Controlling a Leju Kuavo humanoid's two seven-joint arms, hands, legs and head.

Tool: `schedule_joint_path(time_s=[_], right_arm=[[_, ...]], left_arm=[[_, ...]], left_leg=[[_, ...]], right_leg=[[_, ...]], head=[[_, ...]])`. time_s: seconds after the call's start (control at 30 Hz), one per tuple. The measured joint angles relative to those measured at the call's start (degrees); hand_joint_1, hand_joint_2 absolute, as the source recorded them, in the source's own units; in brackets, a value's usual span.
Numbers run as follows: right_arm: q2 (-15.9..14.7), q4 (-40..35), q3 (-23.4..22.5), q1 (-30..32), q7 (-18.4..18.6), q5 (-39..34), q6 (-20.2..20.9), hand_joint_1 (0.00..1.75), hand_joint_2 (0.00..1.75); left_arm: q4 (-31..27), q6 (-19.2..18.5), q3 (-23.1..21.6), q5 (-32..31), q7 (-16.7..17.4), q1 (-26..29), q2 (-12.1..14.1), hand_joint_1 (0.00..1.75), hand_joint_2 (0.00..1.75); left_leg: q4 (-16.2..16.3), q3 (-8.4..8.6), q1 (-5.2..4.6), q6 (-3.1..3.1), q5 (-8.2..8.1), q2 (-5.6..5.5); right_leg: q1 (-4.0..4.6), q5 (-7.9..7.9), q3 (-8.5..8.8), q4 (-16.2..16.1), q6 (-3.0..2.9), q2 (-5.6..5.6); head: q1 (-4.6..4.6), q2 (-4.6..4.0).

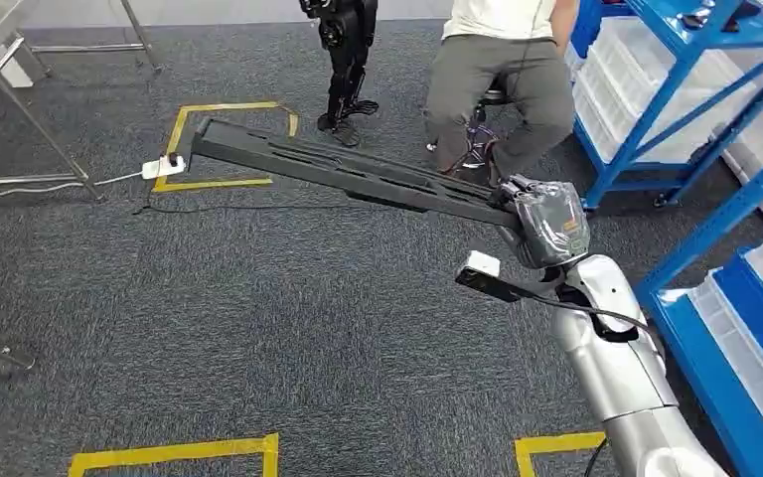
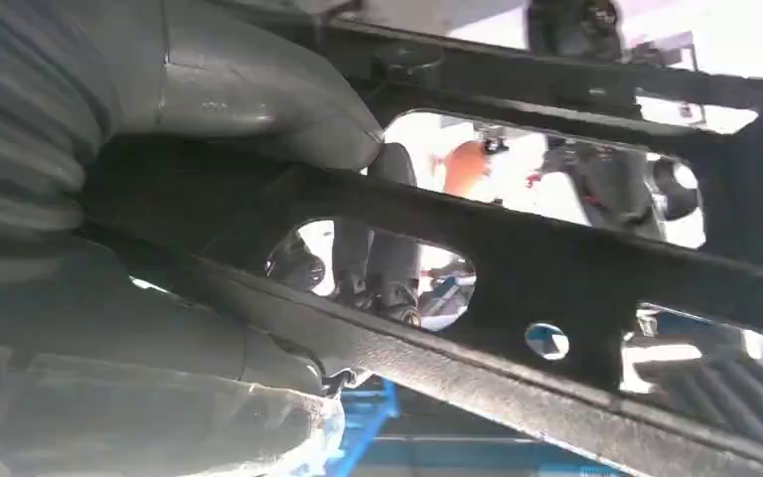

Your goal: Take the parts from the cabinet and place them on the table.

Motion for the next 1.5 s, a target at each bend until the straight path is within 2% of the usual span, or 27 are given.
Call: schedule_joint_path(time_s=[0.07,0.1,0.17,0.23,0.27,0.33,0.4,0.43,0.57,0.6,0.63,0.67,0.73,0.8,0.87,0.9,0.93,0.97,1.1,1.17,1.2,1.27,1.3,1.37,1.43,1.47,1.5], right_arm=[[0.2,-0.02,0.31,0.0,0.0,-0.04,0.0,1.69,1.75],[0.11,-0.2,0.35,0.12,0.0,-0.04,0.0,1.69,1.75],[0.04,-0.2,0.5,0.08,-0.11,-0.28,0.0,1.69,1.75],[-0.18,-0.15,0.61,0.48,-0.17,-0.41,0.02,1.69,1.75],[-0.28,-0.11,0.61,0.78,-0.15,-0.42,0.02,1.69,1.75],[-0.39,-0.11,0.63,0.91,-0.15,-0.41,0.02,1.69,1.75],[-0.37,-0.13,0.63,0.7,-0.15,-0.42,0.02,1.69,1.75],[-0.37,-0.11,0.66,0.65,-0.18,-0.44,0.02,1.69,1.75],[-0.2,-0.11,0.85,0.19,-0.2,-0.44,0.13,1.69,1.75],[-0.17,-0.11,0.85,-0.11,-0.29,-0.48,0.13,1.69,1.75],[-0.06,-0.09,0.92,-0.3,-0.39,-0.46,0.13,1.69,1.75],[0.09,-0.09,0.94,-0.51,-0.46,-0.55,0.13,1.69,1.75],[0.04,0.04,0.96,-0.53,-0.55,-0.63,0.13,1.69,1.75],[0.02,0.35,1.03,-0.53,-0.55,-0.63,0.13,1.69,1.75],[0.07,0.44,1.14,-0.53,-0.57,-0.63,0.13,1.69,1.75],[0.09,0.44,1.22,-0.56,-0.57,-0.63,0.11,1.69,1.75],[0.09,0.44,1.25,-0.65,-0.57,-0.63,0.11,1.69,1.75],[-0.07,0.44,1.2,-0.76,-0.57,-0.66,0.11,1.69,1.75],[0.22,0.41,1.36,-0.88,-0.59,-0.66,0.09,1.69,1.75],[0.0,0.42,1.33,-0.97,-0.59,-0.7,0.07,1.69,1.75],[-0.18,0.42,1.35,-0.89,-0.72,-0.77,0.07,1.69,1.75],[-0.46,0.52,1.35,-0.49,-0.7,-0.76,0.07,1.69,1.75],[-0.48,0.59,1.35,-0.23,-0.7,-0.76,0.07,1.69,1.75],[-0.48,0.63,1.42,-0.09,-0.7,-0.66,0.07,1.69,1.75],[-0.44,0.63,1.62,-0.16,-0.7,-0.55,0.07,1.69,1.75],[-0.37,0.63,1.68,-0.18,-0.7,-0.53,0.04,1.69,1.75],[-0.37,0.63,1.68,-0.26,-0.63,-0.44,0.04,1.69,1.75]], left_arm=[[0.0,0.0,0.2,0.33,0.44,0.08,0.15,0.0,1.75],[0.0,0.02,0.26,0.42,0.59,0.2,0.24,0.0,1.75],[-0.02,0.07,0.42,0.48,0.85,0.06,0.7,0.0,1.75],[-0.02,0.04,0.44,0.48,1.07,-0.01,0.77,0.0,1.75],[-0.02,0.04,0.46,0.48,1.14,0.05,0.83,0.0,1.75],[0.0,0.04,0.63,0.55,1.2,0.26,0.94,0.0,1.75],[0.0,0.04,0.66,0.55,1.2,0.25,1.05,0.0,1.75],[0.0,0.04,0.66,0.55,1.22,0.28,1.05,0.0,1.75],[0.04,0.44,0.74,0.57,1.05,0.54,1.01,0.0,1.75],[0.02,0.79,0.79,0.57,0.94,0.55,1.01,0.0,1.75],[0.02,0.83,0.79,0.55,0.87,0.5,0.98,0.0,1.75],[0.02,0.87,0.79,0.55,0.76,0.43,0.98,0.0,1.75],[0.04,0.85,0.76,0.5,0.65,0.27,0.94,0.0,1.75],[0.04,0.87,0.76,0.5,0.61,0.31,0.72,0.0,1.75],[0.04,0.87,0.76,0.5,0.59,0.31,0.72,0.0,1.75],[0.02,0.87,0.76,0.48,0.57,0.27,0.7,0.0,1.75],[0.04,0.87,0.76,0.48,0.57,0.19,0.61,0.0,1.75],[0.04,0.87,0.76,0.48,0.55,0.08,0.5,0.0,1.75],[0.02,0.9,0.76,0.48,0.5,0.01,0.52,0.0,1.75],[0.02,1.07,0.79,0.46,0.46,0.02,0.55,0.0,1.75],[0.02,1.14,0.76,0.46,0.46,-0.26,0.61,0.0,1.75],[0.02,1.14,0.76,0.46,0.39,-0.38,0.52,0.0,1.75],[0.02,1.14,0.76,0.46,0.39,-0.33,0.55,0.0,1.75],[0.02,1.23,0.79,0.46,0.55,-0.22,0.55,0.0,1.75],[0.02,0.76,0.79,0.39,0.55,-0.27,0.52,0.0,1.75],[0.02,0.76,0.79,0.29,0.55,-0.33,0.55,0.0,1.75],[0.02,0.72,0.79,0.2,0.55,-0.34,0.5,0.0,1.75]], left_leg=[[-0.27,0.09,-0.6,0.91,0.03,-1.63],[-0.84,0.75,-0.13,1.64,0.38,-2.35],[-0.96,0.71,-0.32,2.51,0.51,-3.6],[-0.96,0.7,-0.37,2.73,0.46,-5.45],[-0.95,0.71,-0.39,2.73,0.47,-6.49],[-0.82,0.76,-0.44,2.7,0.49,-8.33],[-0.61,0.87,-0.37,2.57,0.47,-9.98],[-0.54,0.8,-0.41,2.24,0.47,-10.66],[-0.96,0.0,-0.42,0.88,1.21,-12.65],[-0.54,-0.23,-0.3,0.76,0.81,-11.99],[0.95,-0.88,-0.76,0.48,-0.39,-8.42],[4.0,-2.32,-0.68,0.19,-2.3,-6.14],[12.04,-6.28,-0.14,-0.31,-5.84,-4.9],[15.09,-8.06,0.37,-0.81,-6.03,-4.78],[9.45,-5.23,0.99,-1.19,-2.51,-3.86],[3.83,-2.1,1.23,-1.31,-0.15,-2.27],[0.64,-0.51,1.07,-1.51,-0.34,0.56],[0.46,-0.31,0.75,-0.87,-0.23,-0.05],[0.07,-0.13,-0.28,1.08,-0.17,-2.95],[-0.38,0.37,-0.08,1.86,0.16,-4.17],[-0.38,0.29,-0.07,2.11,0.18,-4.77],[-0.37,0.26,-0.12,2.17,0.15,-6.49],[-0.36,0.28,-0.19,2.19,0.16,-7.49],[-0.32,0.29,-0.25,2.18,0.22,-9.0],[-0.3,0.42,-0.2,2.02,0.31,-10.58],[-0.1,0.29,-0.54,1.71,0.33,-11.23],[-0.18,0.09,-0.49,1.43,0.44,-11.73]], right_leg=[[0.15,-0.29,0.33,-0.19,0.84,-1.56],[-0.31,-0.93,0.0,0.47,1.13,-0.73],[-0.79,-4.16,-2.87,7.16,0.51,4.96],[-1.07,-7.6,-7.78,16.64,0.39,6.57],[-1.03,-7.89,-9.4,19.02,0.78,6.72],[-1.03,-5.03,-8.13,14.73,1.93,6.92],[-1.2,0.17,-3.05,3.3,2.92,8.35],[-1.42,0.47,-2.17,1.13,2.42,10.37],[-0.51,1.0,-1.71,0.71,0.79,8.94],[-2.17,1.47,-1.58,-0.04,0.04,8.25],[-1.73,1.5,-1.33,-0.14,-0.07,7.67],[-1.52,1.34,-1.26,-0.16,-1.13,7.04],[-1.16,1.22,-1.14,-0.15,-1.3,5.6],[-1.12,1.08,-1.14,-0.12,-1.4,4.01],[-1.15,0.91,-1.08,-0.08,-1.28,2.75],[-1.2,0.64,-0.93,0.05,-0.87,2.1],[-0.88,0.34,-0.83,0.32,-0.38,1.59],[-0.2,-0.01,-1.12,0.62,0.09,1.22],[-0.18,-0.55,-0.02,0.26,1.56,-0.6],[-0.8,-2.84,-1.84,4.24,1.42,4.25],[-0.86,-4.55,-4.32,8.97,1.05,5.55],[-0.73,-7.16,-9.16,17.56,0.94,6.41],[-0.65,-6.89,-10.18,18.65,1.24,6.71],[-0.67,-3.76,-8.22,13.26,2.02,7.03],[-0.97,0.62,-3.2,2.5,2.61,9.49],[-0.79,0.67,-2.73,1.1,1.8,10.48],[-0.65,0.89,-2.4,0.93,1.15,9.63]], head=[[-0.02,0.0],[-0.02,0.0],[0.28,0.0],[0.42,0.0],[0.42,0.0],[0.39,0.0],[0.44,0.0],[0.33,0.0],[0.37,0.0],[0.17,0.0],[0.22,0.0],[-0.2,0.0],[-0.11,0.0],[-0.24,0.0],[-0.33,0.0],[-0.31,0.0],[-0.35,0.0],[-0.46,0.0],[-0.13,0.0],[0.06,0.0],[0.35,0.0],[0.37,0.0],[0.37,0.0],[0.37,0.0],[0.37,0.0],[0.33,0.0],[0.37,0.0]])
